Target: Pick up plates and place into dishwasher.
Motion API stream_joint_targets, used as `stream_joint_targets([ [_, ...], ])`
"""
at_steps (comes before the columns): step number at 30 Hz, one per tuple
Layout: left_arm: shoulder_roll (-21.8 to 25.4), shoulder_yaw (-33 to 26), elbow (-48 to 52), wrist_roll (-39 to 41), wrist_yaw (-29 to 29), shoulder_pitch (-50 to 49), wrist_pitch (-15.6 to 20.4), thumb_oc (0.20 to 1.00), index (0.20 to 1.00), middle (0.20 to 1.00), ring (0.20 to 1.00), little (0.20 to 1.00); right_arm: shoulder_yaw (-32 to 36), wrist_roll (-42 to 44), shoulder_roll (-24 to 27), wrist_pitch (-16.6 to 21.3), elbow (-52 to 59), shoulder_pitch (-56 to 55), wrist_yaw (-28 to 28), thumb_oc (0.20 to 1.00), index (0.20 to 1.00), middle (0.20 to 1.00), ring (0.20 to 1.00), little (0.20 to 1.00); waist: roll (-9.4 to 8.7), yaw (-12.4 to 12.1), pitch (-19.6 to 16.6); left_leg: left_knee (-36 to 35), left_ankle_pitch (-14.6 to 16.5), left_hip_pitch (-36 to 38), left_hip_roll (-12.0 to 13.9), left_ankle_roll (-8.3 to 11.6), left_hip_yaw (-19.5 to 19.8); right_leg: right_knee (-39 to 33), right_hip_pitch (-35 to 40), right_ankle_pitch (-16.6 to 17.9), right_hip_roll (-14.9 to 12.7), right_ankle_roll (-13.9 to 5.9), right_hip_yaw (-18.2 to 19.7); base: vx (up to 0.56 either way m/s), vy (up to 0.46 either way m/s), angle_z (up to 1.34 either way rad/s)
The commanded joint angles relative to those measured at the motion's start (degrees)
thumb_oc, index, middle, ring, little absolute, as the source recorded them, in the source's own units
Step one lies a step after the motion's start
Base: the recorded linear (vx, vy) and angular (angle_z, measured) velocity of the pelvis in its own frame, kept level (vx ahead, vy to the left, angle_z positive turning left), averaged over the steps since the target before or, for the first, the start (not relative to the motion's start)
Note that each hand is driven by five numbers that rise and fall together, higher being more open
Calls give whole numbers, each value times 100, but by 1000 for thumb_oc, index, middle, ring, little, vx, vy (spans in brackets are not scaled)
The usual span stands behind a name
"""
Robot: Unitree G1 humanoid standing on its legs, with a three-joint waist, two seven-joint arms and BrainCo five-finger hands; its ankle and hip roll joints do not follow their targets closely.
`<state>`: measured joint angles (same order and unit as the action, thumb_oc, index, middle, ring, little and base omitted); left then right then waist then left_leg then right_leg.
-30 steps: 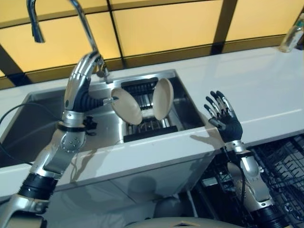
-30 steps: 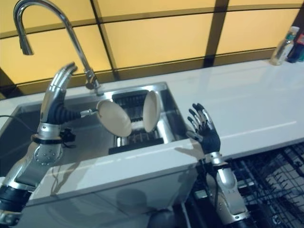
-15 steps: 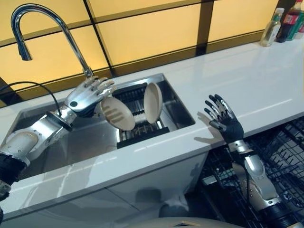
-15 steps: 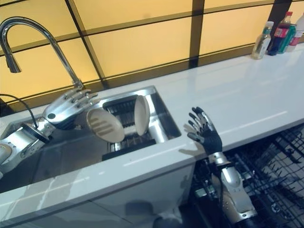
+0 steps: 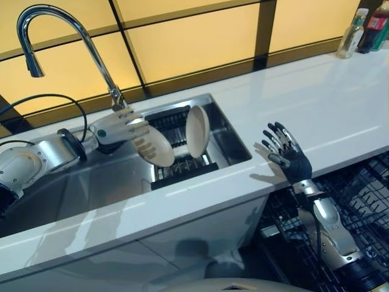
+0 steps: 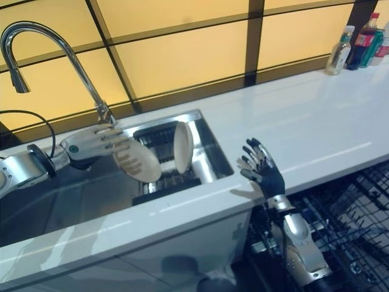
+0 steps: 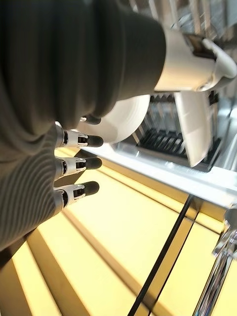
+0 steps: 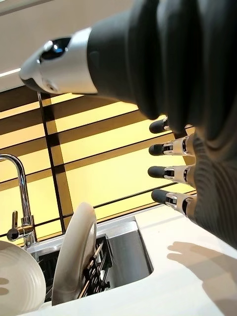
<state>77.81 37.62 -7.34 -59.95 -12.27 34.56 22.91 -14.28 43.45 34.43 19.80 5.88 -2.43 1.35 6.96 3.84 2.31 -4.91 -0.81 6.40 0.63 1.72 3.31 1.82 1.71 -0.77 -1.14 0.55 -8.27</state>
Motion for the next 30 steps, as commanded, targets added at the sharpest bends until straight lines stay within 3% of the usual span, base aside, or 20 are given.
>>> stream_joint_targets([
  [1, 277, 16, -208, 59, -125, 484, -169, 1000, 1000, 1000, 1000, 1000, -150, 91, 140, 362, 430, 395, -56, 1000, 1000, 1000, 1000, 1000, -304, 71, -139, 27, -141, -331, -89, -141, -471, -62, 51, 99, -397, -655, 189, 22, 2, 4],
  [11, -325, 89, -1273, -381, -1160, 182, -405, 1000, 1000, 1000, 1000, 1000, -151, -16, 79, 362, 398, 361, -170, 1000, 1000, 1000, 1000, 1000, -370, 151, -131, -9, -129, -327, -94, -167, -481, -99, 31, 129, -385, -682, 252, 25, 9, 1],
  [30, -711, -139, -2163, -1283, -2445, 13, -682, 1000, 1000, 1000, 1000, 1000, 71, -76, 36, 417, 365, 35, -170, 1000, 1000, 1000, 1000, 1000, -382, 372, -77, -9, -68, -395, -156, -251, -649, -110, -107, 221, -496, -779, 419, 20, 31, -3],
])
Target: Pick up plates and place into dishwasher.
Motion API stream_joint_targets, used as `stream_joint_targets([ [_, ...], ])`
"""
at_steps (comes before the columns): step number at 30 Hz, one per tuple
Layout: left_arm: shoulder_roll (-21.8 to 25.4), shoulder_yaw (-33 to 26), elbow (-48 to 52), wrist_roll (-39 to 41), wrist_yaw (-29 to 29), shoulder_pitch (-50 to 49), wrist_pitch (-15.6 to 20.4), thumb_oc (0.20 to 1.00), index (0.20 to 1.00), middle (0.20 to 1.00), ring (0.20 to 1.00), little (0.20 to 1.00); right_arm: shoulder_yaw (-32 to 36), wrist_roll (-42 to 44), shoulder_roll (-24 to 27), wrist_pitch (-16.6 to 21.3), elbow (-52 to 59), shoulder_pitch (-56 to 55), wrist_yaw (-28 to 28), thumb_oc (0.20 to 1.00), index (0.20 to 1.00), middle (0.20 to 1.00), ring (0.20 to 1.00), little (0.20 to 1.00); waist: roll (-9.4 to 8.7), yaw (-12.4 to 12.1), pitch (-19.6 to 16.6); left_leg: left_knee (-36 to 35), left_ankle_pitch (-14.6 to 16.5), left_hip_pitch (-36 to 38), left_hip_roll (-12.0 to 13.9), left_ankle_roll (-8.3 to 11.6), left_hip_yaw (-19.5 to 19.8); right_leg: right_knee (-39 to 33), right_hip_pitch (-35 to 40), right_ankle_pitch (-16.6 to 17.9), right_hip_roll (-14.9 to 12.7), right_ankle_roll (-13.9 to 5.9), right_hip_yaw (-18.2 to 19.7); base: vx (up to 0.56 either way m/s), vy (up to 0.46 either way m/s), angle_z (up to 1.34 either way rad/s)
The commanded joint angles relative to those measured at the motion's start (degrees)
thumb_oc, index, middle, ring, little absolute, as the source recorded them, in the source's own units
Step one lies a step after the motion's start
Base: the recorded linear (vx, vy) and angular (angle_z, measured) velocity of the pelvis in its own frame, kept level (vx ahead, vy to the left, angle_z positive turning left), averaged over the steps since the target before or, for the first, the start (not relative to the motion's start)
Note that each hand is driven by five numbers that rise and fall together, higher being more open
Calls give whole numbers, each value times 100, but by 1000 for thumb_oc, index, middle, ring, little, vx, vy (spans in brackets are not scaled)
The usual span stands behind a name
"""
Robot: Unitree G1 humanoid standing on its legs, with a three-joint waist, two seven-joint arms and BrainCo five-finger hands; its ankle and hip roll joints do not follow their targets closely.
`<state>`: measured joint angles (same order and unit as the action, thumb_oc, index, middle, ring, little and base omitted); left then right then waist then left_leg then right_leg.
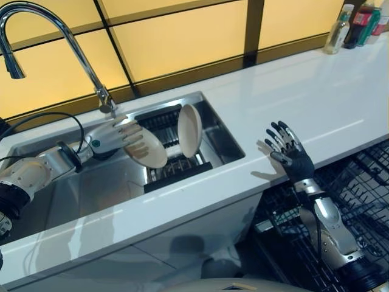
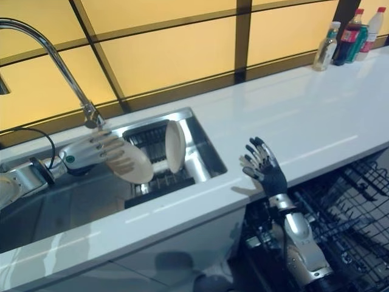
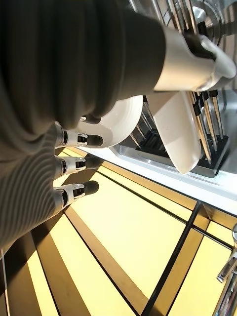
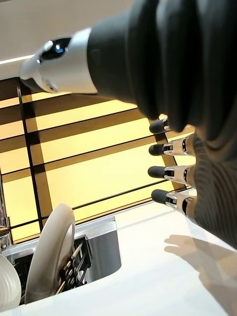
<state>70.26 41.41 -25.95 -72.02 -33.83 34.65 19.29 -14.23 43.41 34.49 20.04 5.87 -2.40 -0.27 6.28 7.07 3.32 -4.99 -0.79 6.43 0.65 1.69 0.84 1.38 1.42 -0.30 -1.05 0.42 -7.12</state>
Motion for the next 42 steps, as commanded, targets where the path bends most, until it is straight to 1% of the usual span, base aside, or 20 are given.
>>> stream_joint_targets([
  [1, 28, -502, -331, -90, -279, 34, -303, 1000, 1000, 1000, 1000, 1000, 55, -89, 11, 398, 362, 20, -12, 1000, 1000, 1000, 1000, 1000, -309, 58, -170, -1, -64, -403, -164, -253, -412, -63, -91, 181, -515, -775, 307, 1, 26, -7],
  [5, 10, -447, -369, -63, -213, 101, -329, 1000, 1000, 1000, 1000, 1000, 23, -117, 19, 395, 366, 18, -71, 1000, 1000, 1000, 1000, 1000, -294, 76, -140, -1, -56, -421, -189, -270, -424, -52, -130, 196, -543, -796, 330, -2, 36, -5],
  [12, -74, -368, -583, -27, 110, 138, -344, 1000, 1000, 1000, 1000, 1000, 36, -208, 72, 341, 405, 59, -110, 1000, 1000, 1000, 1000, 1000, -257, 136, -55, -1, -40, -429, -206, -286, -479, -15, -201, 207, -569, -826, 395, -16, 40, -2],
  [14, -109, -345, -692, -62, 175, 131, -314, 840, 840, 840, 840, 840, 74, -224, 88, 316, 419, 47, -122, 1000, 1000, 1000, 1000, 1000, -255, 158, -41, -1, -38, -424, -207, -288, -497, -17, -203, 214, -570, -834, 414, 10, 34, -2],
  [15, -112, -329, -746, -76, 195, 112, -337, 639, 639, 639, 639, 639, 91, -205, 124, 317, 422, 40, -119, 1000, 1000, 1000, 1000, 1000, -252, 173, -30, -1, -39, -421, -206, -288, -511, -15, -207, 219, -573, -841, 427, 13, 34, -1],
  [17, -149, -316, -884, 7, 175, 115, -360, 376, 376, 376, 376, 376, 118, -200, 161, 302, 438, 34, -115, 1000, 1000, 1000, 1000, 1000, -251, 196, -7, -1, -39, -423, -205, -293, -524, -11, -223, 230, -575, -847, 447, 7, 17, 0],
  [18, -169, -302, -908, 12, 189, 126, -385, 200, 200, 200, 200, 200, 134, -204, 173, 296, 444, 31, -113, 1000, 1000, 1000, 1000, 1000, -252, 207, 7, -1, -36, -425, -205, -296, -527, -13, -230, 234, -577, -848, 457, 0, 0, 0],
  [21, -235, -261, -1027, -38, 93, 204, -354, 200, 200, 200, 200, 200, 169, -221, 187, 325, 448, 33, -135, 1000, 1000, 1000, 1000, 1000, -255, 231, 44, -1, -38, -451, -206, -300, -544, -21, -269, 257, -575, -854, 486, 8, 21, -8],
  [24, -309, -193, -1088, -41, 40, 274, -397, 200, 200, 200, 200, 200, 190, -217, 220, 345, 478, 43, -204, 1000, 1000, 1000, 1000, 1000, -245, 250, 85, -1, -55, -487, -210, -292, -547, -33, -306, 286, -572, -858, 521, 8, 39, -11],
  [28, -507, -74, -1297, 150, -68, 579, -608, 200, 200, 200, 200, 200, 175, -221, 337, 421, 439, 248, -230, 1000, 1000, 1000, 1000, 1000, -176, 302, 252, -1, -89, -646, -245, -282, -535, -46, -496, 352, -577, -841, 644, -81, 80, -2],
  [31, -612, -44, -1460, 243, -167, 857, -676, 200, 200, 200, 200, 200, 195, -205, 371, 446, 367, 447, -182, 1000, 1000, 1000, 1000, 1000, -155, 338, 417, -1, -114, -757, -259, -281, -556, -52, -618, 388, -587, -831, 720, -132, 64, -9],
  [35, -636, -16, -1500, 326, -217, 1003, -698, 200, 200, 200, 200, 200, 202, -238, 349, 469, 397, 506, -176, 1000, 1000, 1000, 1000, 1000, -155, 360, 544, -1, -135, -809, -246, -279, -603, -23, -687, 408, -616, -851, 752, -53, 29, -11],
  [42, -671, -115, -1695, 215, -412, 868, -617, 200, 200, 200, 200, 200, 304, -246, 305, 362, 524, 389, -83, 1000, 1000, 1000, 1000, 1000, -147, 399, 568, -1, -138, -762, -243, -282, -632, 37, -682, 398, -630, -856, 777, 15, 10, 0],
])
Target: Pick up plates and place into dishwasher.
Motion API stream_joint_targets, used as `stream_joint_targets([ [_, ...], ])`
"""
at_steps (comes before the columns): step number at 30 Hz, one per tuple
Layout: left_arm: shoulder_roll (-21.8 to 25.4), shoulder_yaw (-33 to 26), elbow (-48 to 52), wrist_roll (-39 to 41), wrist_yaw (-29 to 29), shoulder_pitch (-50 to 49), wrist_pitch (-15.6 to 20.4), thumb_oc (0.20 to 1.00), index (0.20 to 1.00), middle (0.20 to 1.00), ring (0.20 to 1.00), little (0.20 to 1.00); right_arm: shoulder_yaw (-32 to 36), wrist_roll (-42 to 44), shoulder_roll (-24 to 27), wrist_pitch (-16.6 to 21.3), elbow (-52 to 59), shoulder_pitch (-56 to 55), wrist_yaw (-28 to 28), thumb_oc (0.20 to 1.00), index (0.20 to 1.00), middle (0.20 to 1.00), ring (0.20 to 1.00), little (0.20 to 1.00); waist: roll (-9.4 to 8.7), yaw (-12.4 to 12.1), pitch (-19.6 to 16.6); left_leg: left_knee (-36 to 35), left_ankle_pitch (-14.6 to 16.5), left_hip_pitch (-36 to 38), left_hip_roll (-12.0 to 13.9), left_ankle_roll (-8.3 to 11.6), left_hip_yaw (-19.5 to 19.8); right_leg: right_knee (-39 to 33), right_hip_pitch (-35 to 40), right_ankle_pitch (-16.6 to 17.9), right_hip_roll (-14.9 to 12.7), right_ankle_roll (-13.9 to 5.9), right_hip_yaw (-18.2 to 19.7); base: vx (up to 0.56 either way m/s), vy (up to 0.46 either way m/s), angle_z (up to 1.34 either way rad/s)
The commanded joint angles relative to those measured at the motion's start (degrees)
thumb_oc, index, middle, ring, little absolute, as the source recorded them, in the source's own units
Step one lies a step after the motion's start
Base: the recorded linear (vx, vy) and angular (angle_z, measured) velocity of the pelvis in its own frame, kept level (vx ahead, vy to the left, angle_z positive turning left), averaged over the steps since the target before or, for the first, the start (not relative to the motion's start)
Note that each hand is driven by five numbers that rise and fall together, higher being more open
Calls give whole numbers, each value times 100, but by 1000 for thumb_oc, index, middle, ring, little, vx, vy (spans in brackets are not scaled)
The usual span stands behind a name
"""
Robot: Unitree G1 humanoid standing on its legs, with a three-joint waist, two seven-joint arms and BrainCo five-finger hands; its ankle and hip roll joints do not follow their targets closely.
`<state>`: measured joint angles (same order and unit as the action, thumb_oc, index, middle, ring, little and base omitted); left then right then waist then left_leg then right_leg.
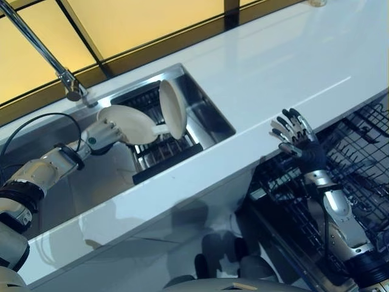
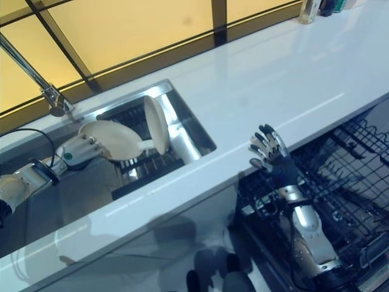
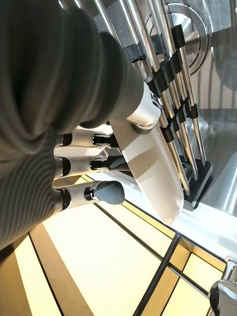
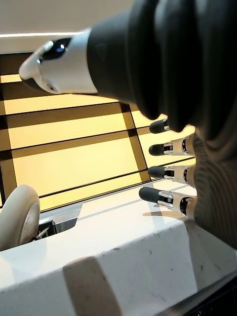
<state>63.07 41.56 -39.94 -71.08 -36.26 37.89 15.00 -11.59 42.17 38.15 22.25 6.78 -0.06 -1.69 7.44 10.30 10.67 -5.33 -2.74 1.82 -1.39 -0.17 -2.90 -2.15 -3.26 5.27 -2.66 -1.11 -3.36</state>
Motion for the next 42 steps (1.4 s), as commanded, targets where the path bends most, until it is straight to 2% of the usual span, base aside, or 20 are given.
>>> stream_joint_targets([
  [1, 44, -147, -319, 85, -209, 521, -179, 200, 200, 200, 200, 200, 41, -133, -74, 131, 438, 140, 71, 1000, 1000, 1000, 1000, 1000, -260, 77, -165, 33, 59, -289, -39, -99, -257, 398, -212, -162, -470, -701, 405, 0, 0, 0],
  [6, 169, -220, -237, 50, -290, 410, -187, 200, 200, 200, 200, 200, 22, -191, -152, 134, 506, 22, 62, 1000, 1000, 1000, 1000, 1000, -276, 44, -198, 33, 85, -223, -42, -107, -240, 389, -135, -183, -482, -705, 361, 40, -6, 2],
  [13, 513, -395, -32, 254, -691, 280, -115, 200, 200, 200, 200, 200, 55, -144, -207, 150, 563, -127, 75, 1000, 1000, 1000, 1000, 1000, -306, -45, -348, 33, 131, -123, -45, -107, -216, 369, -5, -228, -502, -715, 241, 34, -22, 3],
  [20, 936, -845, 692, 894, -1092, 64, -79, 200, 200, 200, 200, 200, 91, -56, -315, 172, 597, -262, 125, 1000, 1000, 1000, 1000, 1000, -360, -190, -539, 33, 181, -3, -47, -97, -191, 315, 176, -284, -510, -721, 97, 21, -29, 7],
  [25, 1083, -1189, 1059, 839, -1313, -236, -45, 200, 200, 200, 200, 200, 128, -19, -365, 152, 617, -342, 96, 1000, 1000, 1000, 1000, 1000, -398, -269, -667, 33, 197, 37, -53, -92, -136, 283, 267, -315, -500, -713, 29, 19, -29, 5],
  [34, 1301, -1630, 1705, 1414, -1394, -681, 102, 200, 200, 200, 200, 200, 170, 92, -339, 120, 700, -457, -3, 1000, 1000, 1000, 1000, 1000, -436, -344, -819, 33, 215, 91, -61, -84, -87, 219, 377, -329, -490, -710, -31, 7, -15, 4],
  [40, 1416, -1870, 2119, 1332, -1266, -839, 146, 200, 200, 200, 200, 200, 202, 134, -345, 184, 678, -496, 55, 1000, 1000, 1000, 1000, 1000, -452, -367, -889, 33, 220, 110, -54, -71, -102, 187, 410, -313, -488, -726, -44, 0, 0, 0],
  [42, 1457, -1935, 2151, 1707, -1352, -877, 157, 200, 200, 200, 200, 200, 202, 197, -305, 213, 681, -495, 46, 1000, 1000, 1000, 1000, 1000, -466, -370, -914, 33, 226, 116, -49, -72, -118, 192, 408, -312, -486, -734, -39, -12, -16, -1],
])
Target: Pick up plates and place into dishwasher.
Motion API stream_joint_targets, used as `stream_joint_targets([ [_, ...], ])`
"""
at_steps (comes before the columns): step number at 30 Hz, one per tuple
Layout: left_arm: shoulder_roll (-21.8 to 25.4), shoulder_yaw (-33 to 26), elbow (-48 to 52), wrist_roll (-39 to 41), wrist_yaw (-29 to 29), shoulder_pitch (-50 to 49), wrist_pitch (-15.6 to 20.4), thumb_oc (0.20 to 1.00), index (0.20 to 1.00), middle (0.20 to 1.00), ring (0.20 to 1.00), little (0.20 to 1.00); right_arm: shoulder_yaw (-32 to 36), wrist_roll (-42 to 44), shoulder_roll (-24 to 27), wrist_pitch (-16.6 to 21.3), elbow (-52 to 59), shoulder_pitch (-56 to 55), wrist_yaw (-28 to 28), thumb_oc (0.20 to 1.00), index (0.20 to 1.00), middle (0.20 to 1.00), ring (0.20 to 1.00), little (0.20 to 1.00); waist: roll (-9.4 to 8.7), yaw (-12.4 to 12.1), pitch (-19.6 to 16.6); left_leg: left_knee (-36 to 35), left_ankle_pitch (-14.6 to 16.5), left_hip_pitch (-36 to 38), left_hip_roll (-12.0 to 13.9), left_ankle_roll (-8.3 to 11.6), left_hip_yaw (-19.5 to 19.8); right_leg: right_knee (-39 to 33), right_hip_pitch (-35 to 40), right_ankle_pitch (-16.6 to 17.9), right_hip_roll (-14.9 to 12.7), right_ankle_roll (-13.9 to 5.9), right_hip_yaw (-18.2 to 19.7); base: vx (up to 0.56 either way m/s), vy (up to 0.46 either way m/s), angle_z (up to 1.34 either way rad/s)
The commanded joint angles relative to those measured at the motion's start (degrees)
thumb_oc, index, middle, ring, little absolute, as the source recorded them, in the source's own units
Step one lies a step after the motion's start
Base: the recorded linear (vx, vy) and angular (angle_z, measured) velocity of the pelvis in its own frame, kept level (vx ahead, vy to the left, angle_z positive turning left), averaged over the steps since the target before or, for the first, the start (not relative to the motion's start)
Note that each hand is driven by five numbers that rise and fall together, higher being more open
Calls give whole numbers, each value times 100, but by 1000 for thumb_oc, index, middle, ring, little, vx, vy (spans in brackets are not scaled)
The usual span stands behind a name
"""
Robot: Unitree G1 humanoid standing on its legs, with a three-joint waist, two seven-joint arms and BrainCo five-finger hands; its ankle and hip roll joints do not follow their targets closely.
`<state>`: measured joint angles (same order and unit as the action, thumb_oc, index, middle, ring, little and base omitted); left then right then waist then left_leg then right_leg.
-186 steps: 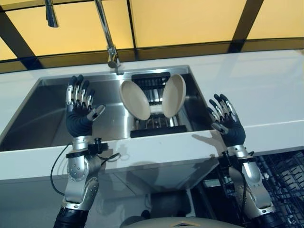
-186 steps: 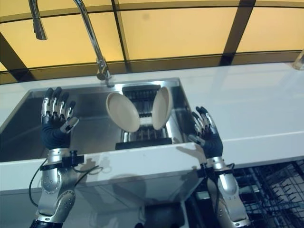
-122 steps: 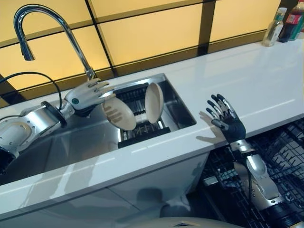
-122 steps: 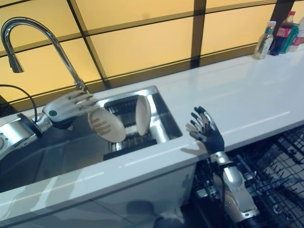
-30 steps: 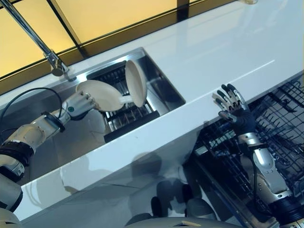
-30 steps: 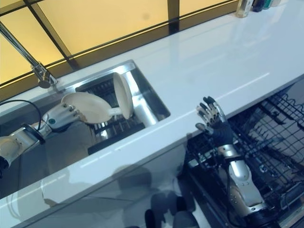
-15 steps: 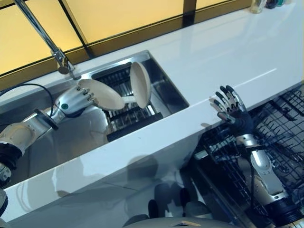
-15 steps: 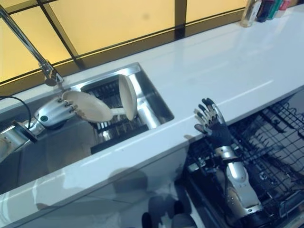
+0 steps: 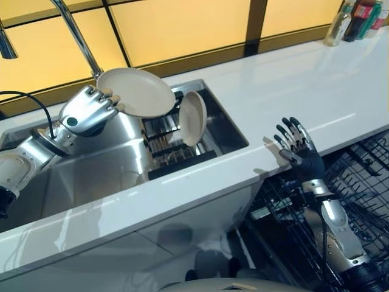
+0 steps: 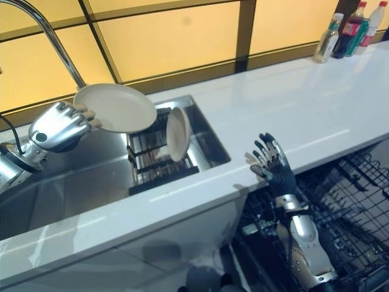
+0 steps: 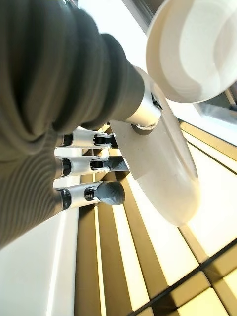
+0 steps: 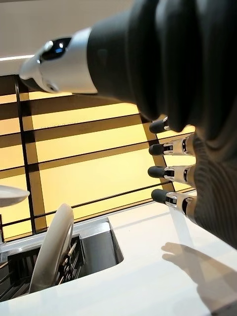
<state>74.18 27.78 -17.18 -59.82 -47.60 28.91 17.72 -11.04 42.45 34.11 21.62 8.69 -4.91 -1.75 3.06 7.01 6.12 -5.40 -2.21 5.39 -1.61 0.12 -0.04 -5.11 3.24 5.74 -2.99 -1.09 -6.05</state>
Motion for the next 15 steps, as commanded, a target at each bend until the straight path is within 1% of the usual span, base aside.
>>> stream_joint_targets([
  [1, 344, -609, -98, 780, -227, 10, -95, 200, 200, 200, 200, 200, 144, 168, 91, 290, 488, -16, 39, 1000, 1000, 1000, 1000, 1000, -33, -52, -467, 40, 172, -239, -23, -101, -411, 488, -243, -357, -453, -737, 228, -21, -30, -1],
  [3, 306, -799, 39, 1432, -256, -92, -37, 200, 200, 200, 200, 200, 138, 161, 65, 323, 495, -39, 18, 1000, 1000, 1000, 1000, 1000, -50, -70, -487, 40, 165, -239, -23, -105, -415, 491, -247, -351, -441, -733, 243, 0, 0, 0],
  [5, 180, -1078, 193, 1891, -278, -277, 26, 200, 200, 200, 200, 200, 122, 133, 13, 378, 478, -71, 13, 1000, 1000, 1000, 1000, 1000, -72, -89, -506, 40, 165, -236, -20, -108, -416, 482, -239, -354, -429, -726, 258, 0, 0, 0],
  [7, -80, -1437, 384, 2642, -258, -529, 266, 200, 200, 200, 200, 200, 130, 83, -65, 424, 477, -105, 13, 1000, 1000, 1000, 1000, 1000, -102, -119, -528, 40, 157, -237, -20, -116, -402, 498, -243, -360, -419, -719, 271, 0, 0, 0],
  [8, -77, -1486, 402, 2649, -248, -577, 267, 200, 200, 200, 200, 200, 120, 83, -57, 424, 479, -100, 12, 1000, 1000, 1000, 1000, 1000, -95, -110, -528, 40, 158, -237, -20, -116, -404, 499, -243, -361, -418, -719, 273, 0, 0, 0],
  [9, -420, -1772, 619, 2979, -157, -753, 386, 200, 200, 200, 200, 200, 116, -2, -157, 458, 487, -121, 1, 1000, 1000, 1000, 1000, 1000, -132, -134, -541, 40, 156, -236, -18, -121, -394, 494, -239, -364, -407, -709, 293, -16, -24, -3],
  [11, -914, -2193, 970, 3428, 84, -1055, 599, 200, 200, 200, 200, 200, 93, -115, -276, 488, 494, -132, -35, 1000, 1000, 1000, 1000, 1000, -171, -150, -559, 40, 158, -236, -16, -125, -387, 494, -241, -372, -392, -699, 317, -21, -28, -7],
  [12, -1070, -2321, 1082, 3566, 155, -1156, 675, 200, 200, 200, 200, 200, 82, -158, -312, 497, 492, -130, -51, 1000, 1000, 1000, 1000, 1000, -178, -150, -563, 40, 159, -234, -15, -125, -384, 495, -240, -375, -388, -697, 324, -16, -23, -8],
  [13, -1451, -2507, 1337, 3692, 331, -1284, 736, 200, 200, 200, 200, 200, 81, -248, -399, 493, 500, -138, -72, 1000, 1000, 1000, 1000, 1000, -208, -159, -574, 40, 160, -228, -10, -128, -387, 501, -236, -384, -376, -691, 340, -11, -20, -8],
  [14, -1647, -2617, 1501, 3798, 453, -1376, 772, 200, 200, 200, 200, 200, 79, -292, -431, 485, 515, -145, -89, 1000, 1000, 1000, 1000, 1000, -220, -159, -580, 40, 163, -221, -6, -130, -392, 506, -235, -391, -367, -687, 356, -10, -29, -9],
  [15, -2032, -2762, 1796, 3966, 627, -1503, 866, 200, 200, 200, 200, 200, 108, -340, -505, 467, 544, -165, -87, 1000, 1000, 1000, 1000, 1000, -256, -166, -592, 40, 168, -213, 0, -134, -389, 514, -235, -402, -349, -677, 383, -9, -27, -8],
])
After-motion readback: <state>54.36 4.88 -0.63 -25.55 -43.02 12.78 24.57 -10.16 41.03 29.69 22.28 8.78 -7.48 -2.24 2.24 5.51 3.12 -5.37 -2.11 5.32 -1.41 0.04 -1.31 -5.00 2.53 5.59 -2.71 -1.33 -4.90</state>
